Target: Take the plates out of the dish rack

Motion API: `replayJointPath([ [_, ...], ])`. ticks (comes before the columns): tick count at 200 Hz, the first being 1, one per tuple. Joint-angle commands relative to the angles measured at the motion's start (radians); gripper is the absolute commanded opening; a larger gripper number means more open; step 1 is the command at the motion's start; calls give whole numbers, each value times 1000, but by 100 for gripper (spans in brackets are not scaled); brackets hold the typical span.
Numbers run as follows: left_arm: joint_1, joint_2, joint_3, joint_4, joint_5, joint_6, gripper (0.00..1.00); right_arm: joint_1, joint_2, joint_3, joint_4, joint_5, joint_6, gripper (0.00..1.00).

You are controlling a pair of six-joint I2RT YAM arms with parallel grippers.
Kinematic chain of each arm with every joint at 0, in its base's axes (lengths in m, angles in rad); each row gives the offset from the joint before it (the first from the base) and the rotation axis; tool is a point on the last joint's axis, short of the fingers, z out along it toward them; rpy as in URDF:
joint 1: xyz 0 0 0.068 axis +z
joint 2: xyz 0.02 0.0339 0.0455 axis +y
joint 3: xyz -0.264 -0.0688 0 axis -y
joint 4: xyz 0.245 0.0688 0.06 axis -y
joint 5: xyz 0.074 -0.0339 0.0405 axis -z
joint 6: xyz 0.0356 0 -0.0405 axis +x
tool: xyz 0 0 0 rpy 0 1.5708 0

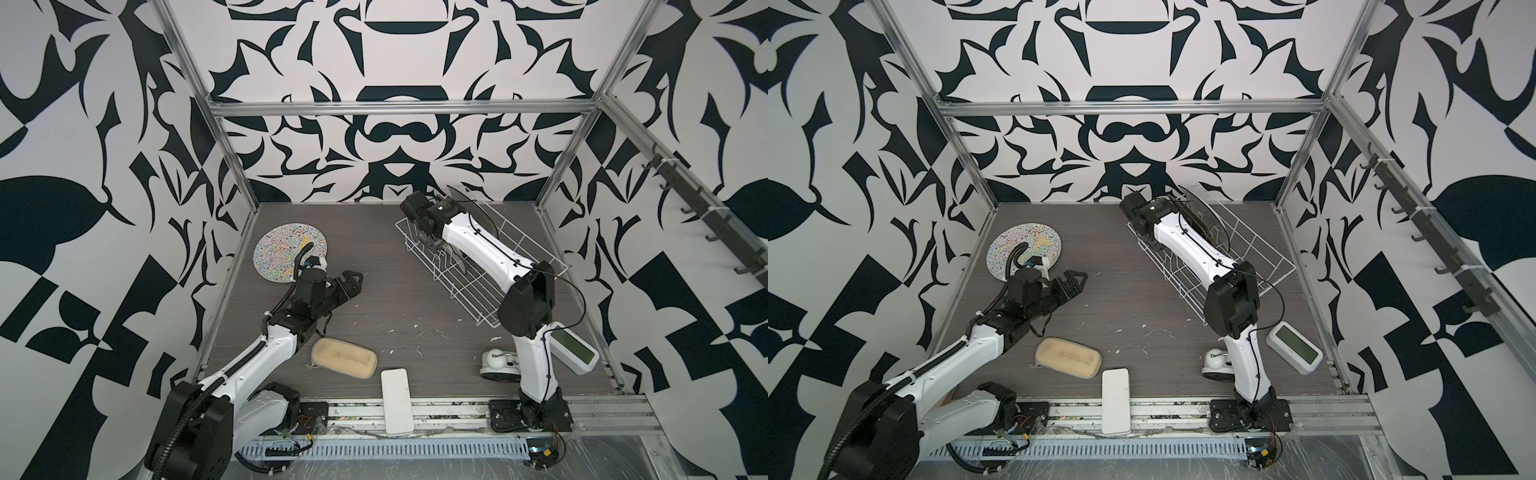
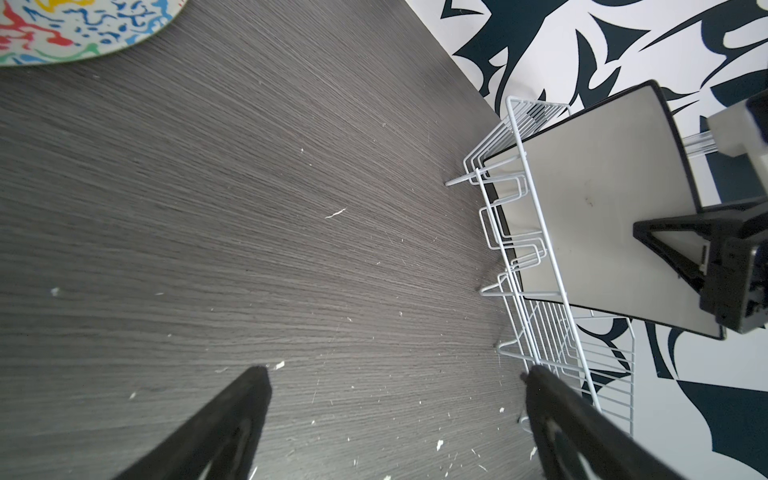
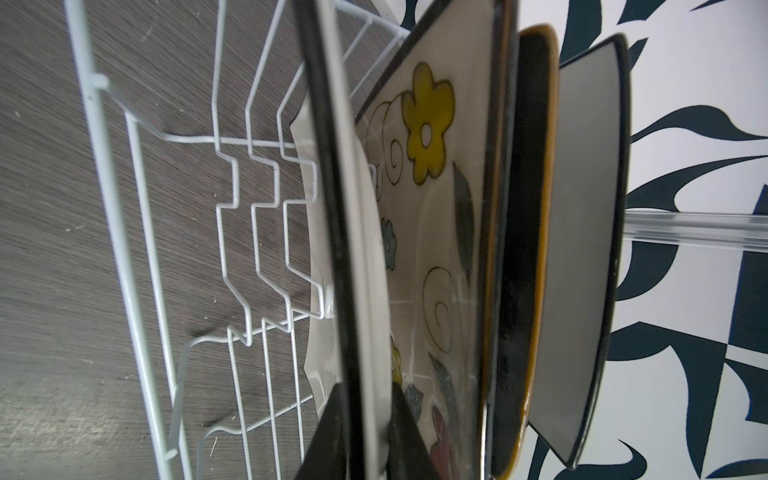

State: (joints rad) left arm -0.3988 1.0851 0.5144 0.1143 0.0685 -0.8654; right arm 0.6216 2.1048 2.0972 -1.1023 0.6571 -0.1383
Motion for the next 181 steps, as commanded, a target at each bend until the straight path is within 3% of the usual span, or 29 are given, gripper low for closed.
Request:
replayJointPath([
  [1,0,-20,-19,20,1,-13,100,-4,-18,20,-13,50,-57,6],
  [35,0,-32,-19,25,4,-19,100,-3,-33,20,-13,59,-61,0],
  [181,0,-61,-31,9,-5,-21,100,0,-145,-35,95,110,-114,0],
])
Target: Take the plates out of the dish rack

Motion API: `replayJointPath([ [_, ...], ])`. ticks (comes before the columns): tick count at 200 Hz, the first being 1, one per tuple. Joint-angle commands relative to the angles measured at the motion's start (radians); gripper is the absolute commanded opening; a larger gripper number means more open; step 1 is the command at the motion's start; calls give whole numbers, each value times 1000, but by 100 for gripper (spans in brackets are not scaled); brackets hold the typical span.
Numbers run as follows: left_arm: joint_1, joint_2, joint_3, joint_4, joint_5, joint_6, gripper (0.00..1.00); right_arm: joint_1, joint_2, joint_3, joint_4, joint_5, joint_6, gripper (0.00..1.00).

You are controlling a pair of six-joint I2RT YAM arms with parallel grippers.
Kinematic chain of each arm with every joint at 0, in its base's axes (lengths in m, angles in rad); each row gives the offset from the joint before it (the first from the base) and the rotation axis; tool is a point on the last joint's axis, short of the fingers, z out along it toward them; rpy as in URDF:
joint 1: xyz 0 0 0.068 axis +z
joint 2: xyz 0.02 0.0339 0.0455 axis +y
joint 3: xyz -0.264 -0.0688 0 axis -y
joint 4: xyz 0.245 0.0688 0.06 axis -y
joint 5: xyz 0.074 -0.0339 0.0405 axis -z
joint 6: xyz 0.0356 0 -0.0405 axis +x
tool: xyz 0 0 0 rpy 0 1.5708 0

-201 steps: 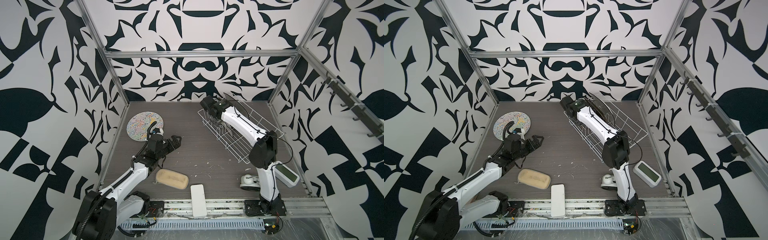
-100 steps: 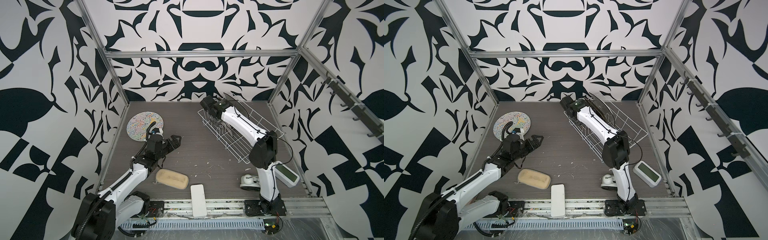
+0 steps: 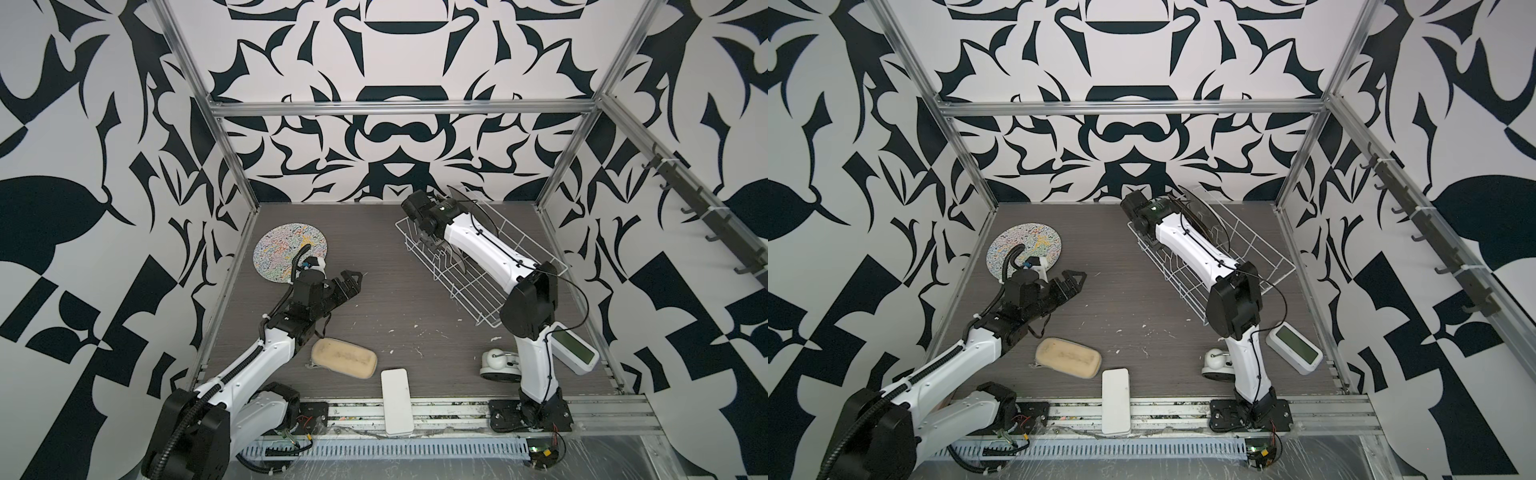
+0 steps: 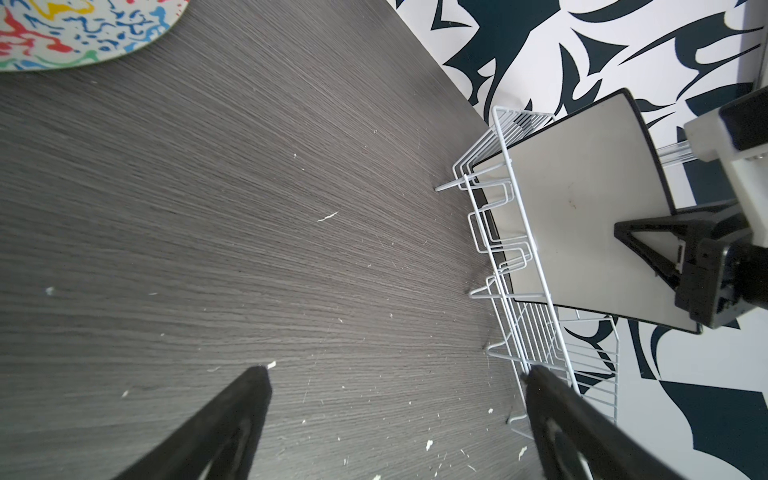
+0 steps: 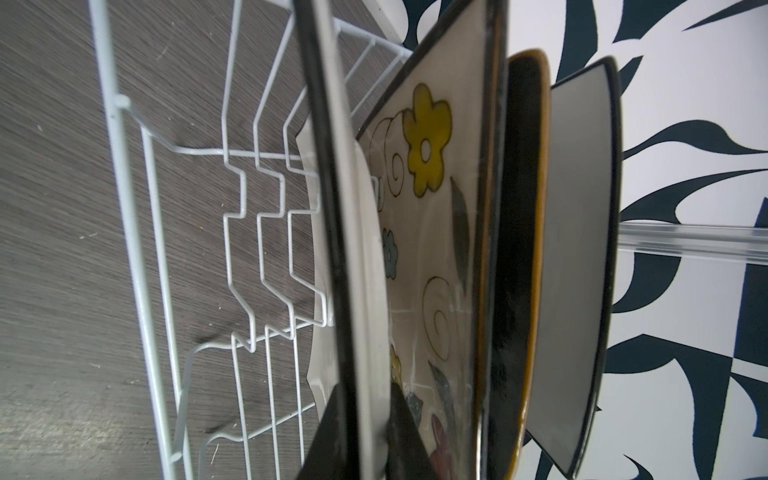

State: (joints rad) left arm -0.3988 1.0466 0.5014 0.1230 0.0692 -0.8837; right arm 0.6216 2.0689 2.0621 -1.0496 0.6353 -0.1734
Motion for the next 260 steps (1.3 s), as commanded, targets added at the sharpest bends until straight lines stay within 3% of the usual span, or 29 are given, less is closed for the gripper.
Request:
replayJointPath([
  [1,0,-23,-18,0,-6,-3,100,0,-110,-1,43,134,-80,0],
  [260,0,-41,9,-29,-1,-4,100,16,-248,-113,201,225,-42,0],
])
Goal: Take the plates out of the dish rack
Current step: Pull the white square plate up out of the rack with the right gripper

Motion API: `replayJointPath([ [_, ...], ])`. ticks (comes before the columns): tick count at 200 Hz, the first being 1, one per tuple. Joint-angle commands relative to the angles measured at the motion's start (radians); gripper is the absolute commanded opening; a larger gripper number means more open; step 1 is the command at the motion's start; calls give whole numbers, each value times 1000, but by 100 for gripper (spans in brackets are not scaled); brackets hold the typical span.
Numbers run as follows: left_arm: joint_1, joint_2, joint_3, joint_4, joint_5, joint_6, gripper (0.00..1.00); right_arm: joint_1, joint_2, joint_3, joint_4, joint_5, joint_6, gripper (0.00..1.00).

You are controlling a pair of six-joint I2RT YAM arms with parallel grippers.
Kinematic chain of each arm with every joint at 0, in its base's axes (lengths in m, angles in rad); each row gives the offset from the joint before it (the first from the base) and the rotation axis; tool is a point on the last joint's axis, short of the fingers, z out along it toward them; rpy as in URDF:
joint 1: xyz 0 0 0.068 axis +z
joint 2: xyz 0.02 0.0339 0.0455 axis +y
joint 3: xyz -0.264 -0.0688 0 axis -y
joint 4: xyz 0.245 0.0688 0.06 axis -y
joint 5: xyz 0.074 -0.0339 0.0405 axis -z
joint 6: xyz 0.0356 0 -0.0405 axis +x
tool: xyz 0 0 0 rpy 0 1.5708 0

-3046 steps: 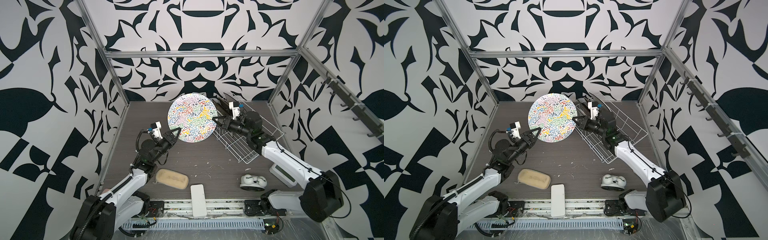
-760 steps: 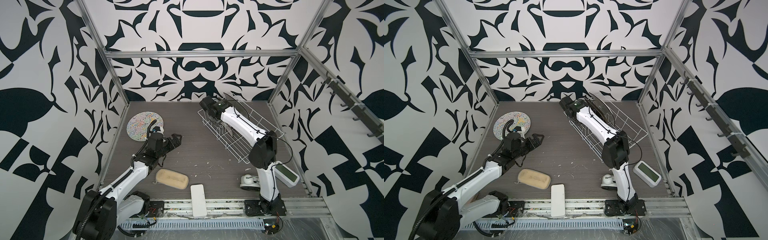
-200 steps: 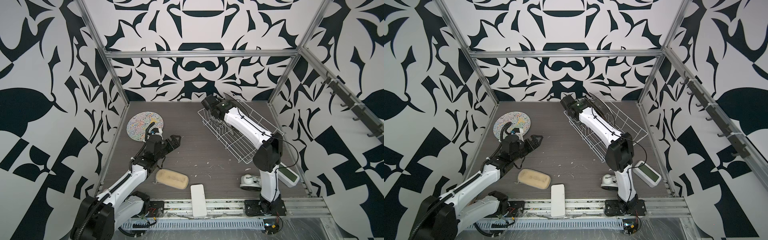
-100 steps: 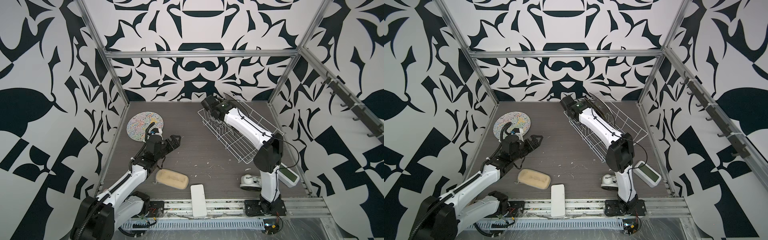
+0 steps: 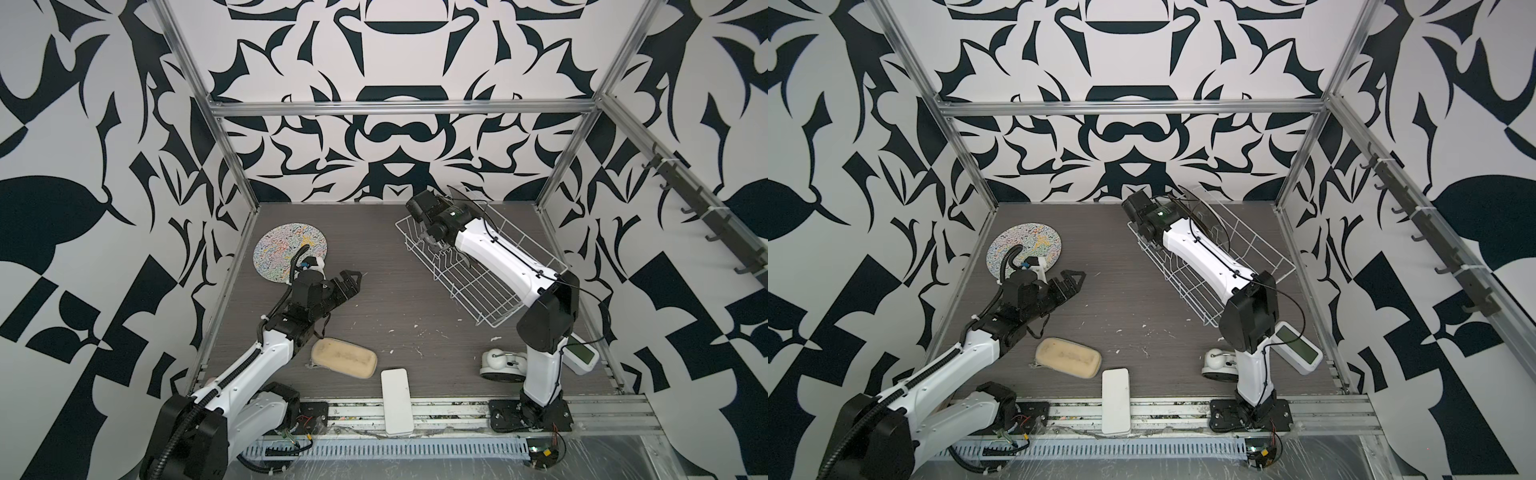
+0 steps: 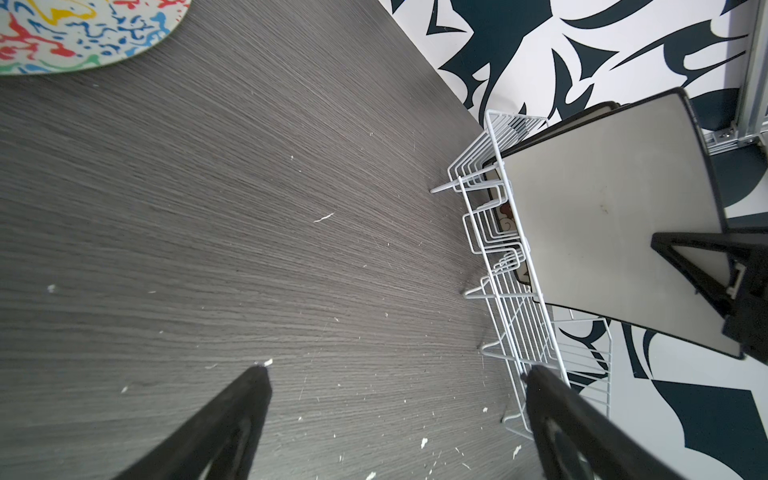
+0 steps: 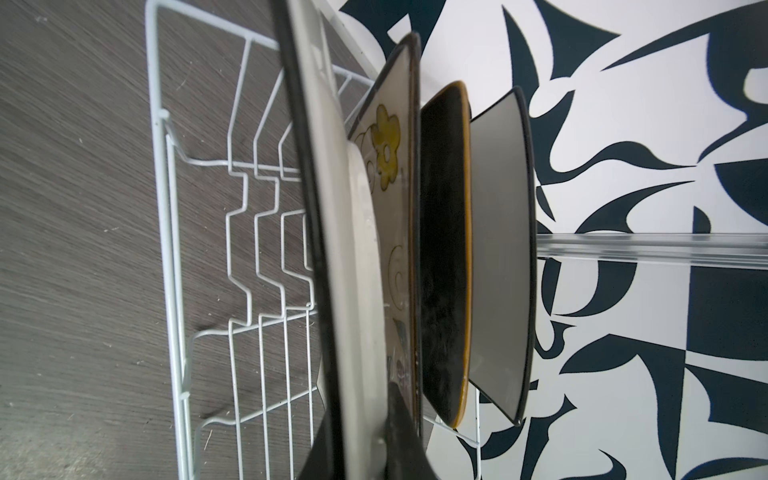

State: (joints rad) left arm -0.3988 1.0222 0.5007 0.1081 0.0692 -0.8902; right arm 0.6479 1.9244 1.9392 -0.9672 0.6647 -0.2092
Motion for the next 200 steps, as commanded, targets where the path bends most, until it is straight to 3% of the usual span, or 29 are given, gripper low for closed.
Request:
replayJointPath([
  [1,0,-16,11,-14,-1,2,100,-10,-104,9,120,196,-7,0],
  [143,0,-12,15,-21,-1,7,100,28,-177,-42,183,193,-27,0],
  [200,0,-17,7,-13,-2,7,100,39,-201,-39,170,134,-1,0],
])
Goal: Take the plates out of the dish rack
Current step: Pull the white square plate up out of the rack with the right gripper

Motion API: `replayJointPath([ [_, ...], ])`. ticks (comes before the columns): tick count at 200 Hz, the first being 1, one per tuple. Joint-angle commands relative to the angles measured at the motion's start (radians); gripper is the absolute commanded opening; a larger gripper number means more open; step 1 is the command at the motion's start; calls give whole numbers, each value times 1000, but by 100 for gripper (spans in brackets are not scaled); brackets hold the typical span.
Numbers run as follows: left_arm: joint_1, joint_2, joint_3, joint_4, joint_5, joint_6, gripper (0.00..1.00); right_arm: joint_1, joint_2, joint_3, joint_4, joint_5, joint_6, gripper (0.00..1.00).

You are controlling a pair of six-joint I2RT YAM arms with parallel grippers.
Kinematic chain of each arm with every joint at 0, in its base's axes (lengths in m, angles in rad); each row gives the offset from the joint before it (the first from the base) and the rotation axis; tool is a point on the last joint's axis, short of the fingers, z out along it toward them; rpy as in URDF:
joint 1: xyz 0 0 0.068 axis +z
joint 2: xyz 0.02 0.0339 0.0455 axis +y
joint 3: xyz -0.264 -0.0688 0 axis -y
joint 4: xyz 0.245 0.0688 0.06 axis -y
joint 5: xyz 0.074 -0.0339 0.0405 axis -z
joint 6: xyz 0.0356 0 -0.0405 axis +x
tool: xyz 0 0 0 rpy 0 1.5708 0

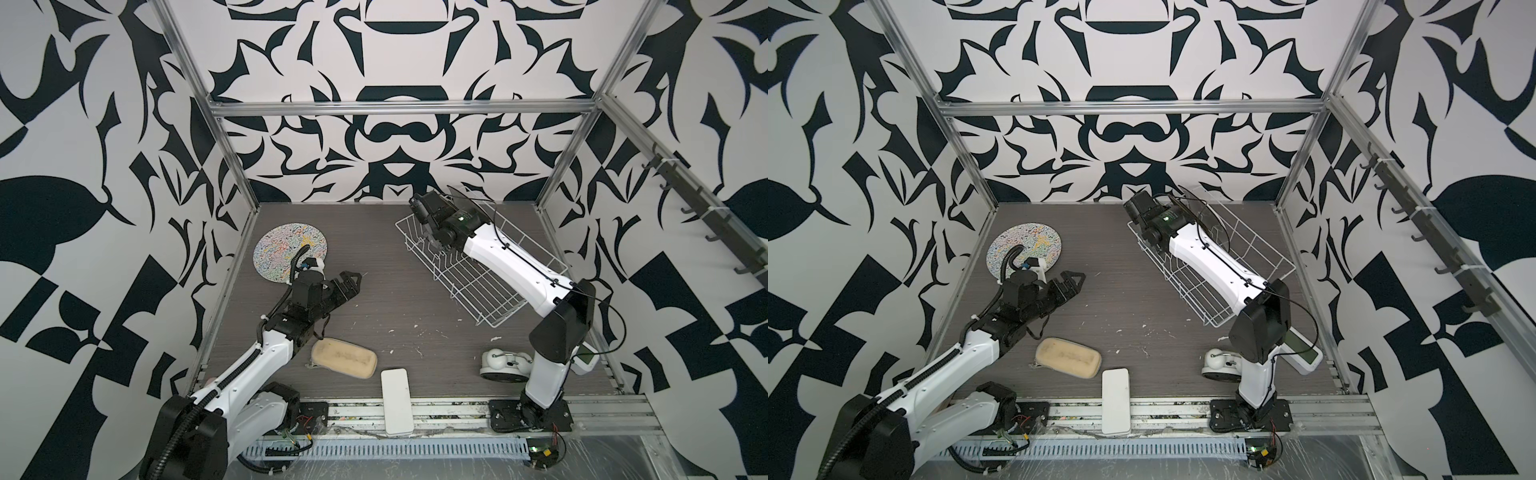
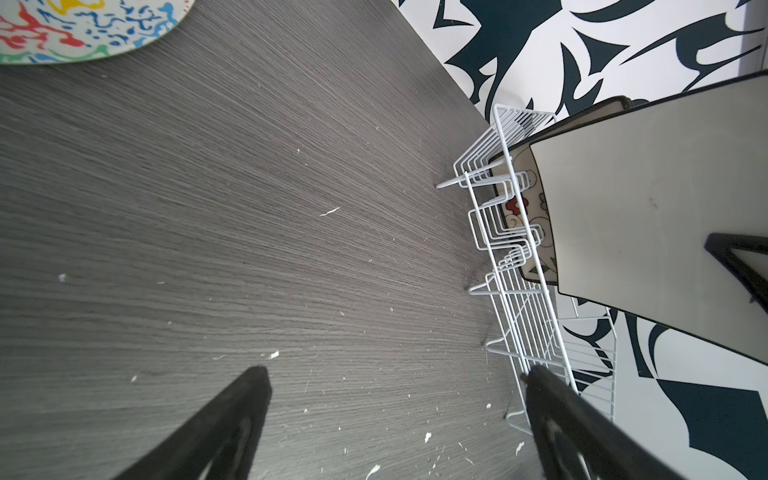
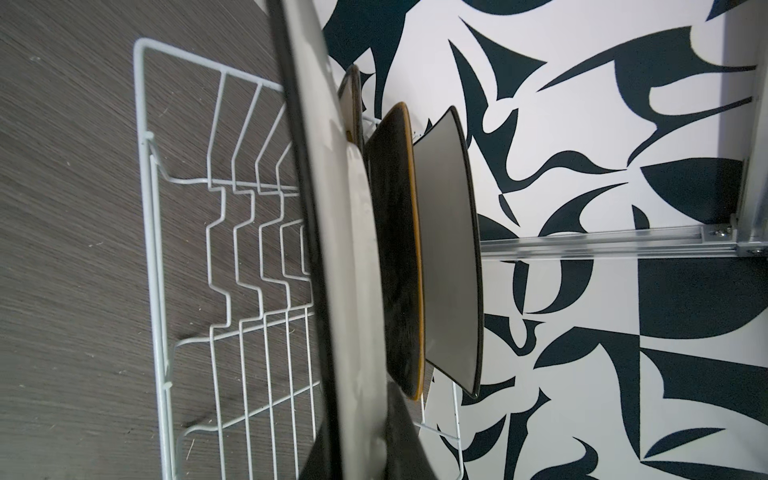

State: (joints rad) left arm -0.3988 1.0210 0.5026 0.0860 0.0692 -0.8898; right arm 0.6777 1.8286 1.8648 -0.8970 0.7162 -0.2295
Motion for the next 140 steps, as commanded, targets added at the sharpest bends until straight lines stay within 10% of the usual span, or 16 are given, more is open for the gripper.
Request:
replayJointPath([
  [1,0,-15,5,9,-2,6,100,9,-105,36,99,83,20,0],
  [140,0,-7,-16,26,-8,-1,99,41,-200,19,102,-58,71,0],
])
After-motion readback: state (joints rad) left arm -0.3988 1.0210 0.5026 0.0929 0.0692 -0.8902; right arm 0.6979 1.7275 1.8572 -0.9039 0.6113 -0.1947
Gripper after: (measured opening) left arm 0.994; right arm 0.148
